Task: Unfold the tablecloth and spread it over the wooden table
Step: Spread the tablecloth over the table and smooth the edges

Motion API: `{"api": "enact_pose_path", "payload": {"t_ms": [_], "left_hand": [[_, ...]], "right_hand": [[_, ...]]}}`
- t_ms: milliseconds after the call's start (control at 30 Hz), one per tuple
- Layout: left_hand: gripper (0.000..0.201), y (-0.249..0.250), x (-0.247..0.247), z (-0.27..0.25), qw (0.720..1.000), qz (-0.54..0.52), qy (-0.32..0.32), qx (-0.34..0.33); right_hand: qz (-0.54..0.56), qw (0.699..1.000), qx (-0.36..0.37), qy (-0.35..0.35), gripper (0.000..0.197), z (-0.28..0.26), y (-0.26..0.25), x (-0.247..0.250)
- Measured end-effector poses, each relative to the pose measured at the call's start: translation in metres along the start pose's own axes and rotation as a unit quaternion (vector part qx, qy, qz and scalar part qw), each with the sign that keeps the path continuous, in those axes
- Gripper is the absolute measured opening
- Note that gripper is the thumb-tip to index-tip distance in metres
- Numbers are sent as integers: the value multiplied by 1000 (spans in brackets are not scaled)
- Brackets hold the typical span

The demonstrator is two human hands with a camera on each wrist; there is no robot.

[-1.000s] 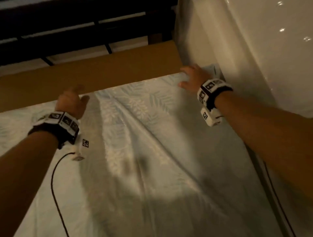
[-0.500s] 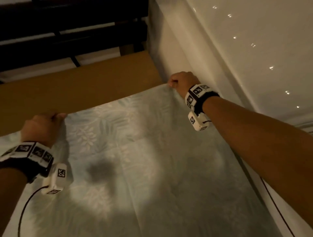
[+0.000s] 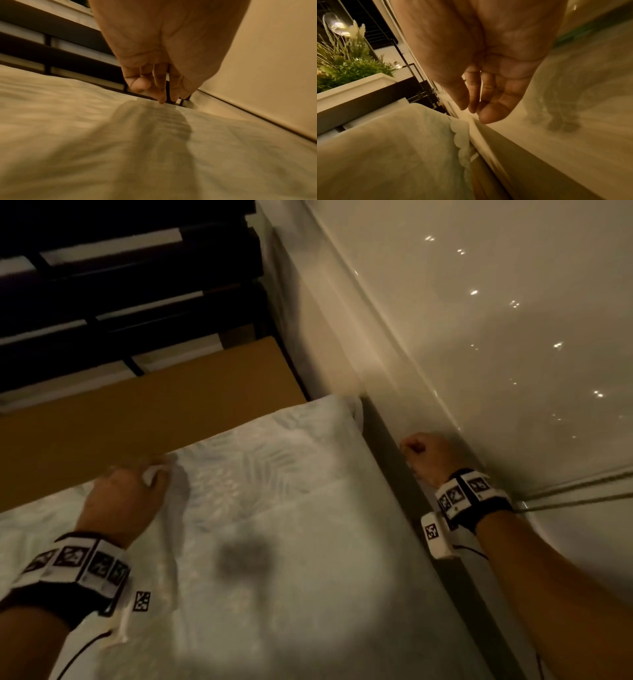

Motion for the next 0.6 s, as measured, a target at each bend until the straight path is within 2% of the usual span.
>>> {"api": "enact_pose_path", "payload": {"t_ms": [67,167,233,333,433,533,600], "left_hand": [[29,56,-12,9,1000,5,-13,-20],[37,145,-30,39,997,22,-11,-68],[48,198,-43,59,995,31,-5,-96],[69,256,-65,93,991,89,-33,-91],[68,286,-84,121,982,150,-65,-90],[57,280,-104,142,985,138,-89,-54],[50,274,-110,148,988,128,-78,-24]], "right_hand": [[-11,1000,10,-22,22,16,-3,-3],[31,997,36,-64,26,54,-25,-24],[36,995,54,-82,34,80,-41,-42],[48,991,61,-105,51,115,-58,-66],[30,993,83,-84,48,144,-71,-79],[21,990,103,-91,32,162,-74,-95],[32,986,123,-107,26,167,-76,-106]]}}
Point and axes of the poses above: each hand's wrist, its own z-axis towards the middle knuckle, its own x-axis out of the back of the hand, y = z × x, the point moved 10 cm from there along z, towards the middle knuckle, and after that the axes turned 5 degrees about z, right-handed, at the moved point
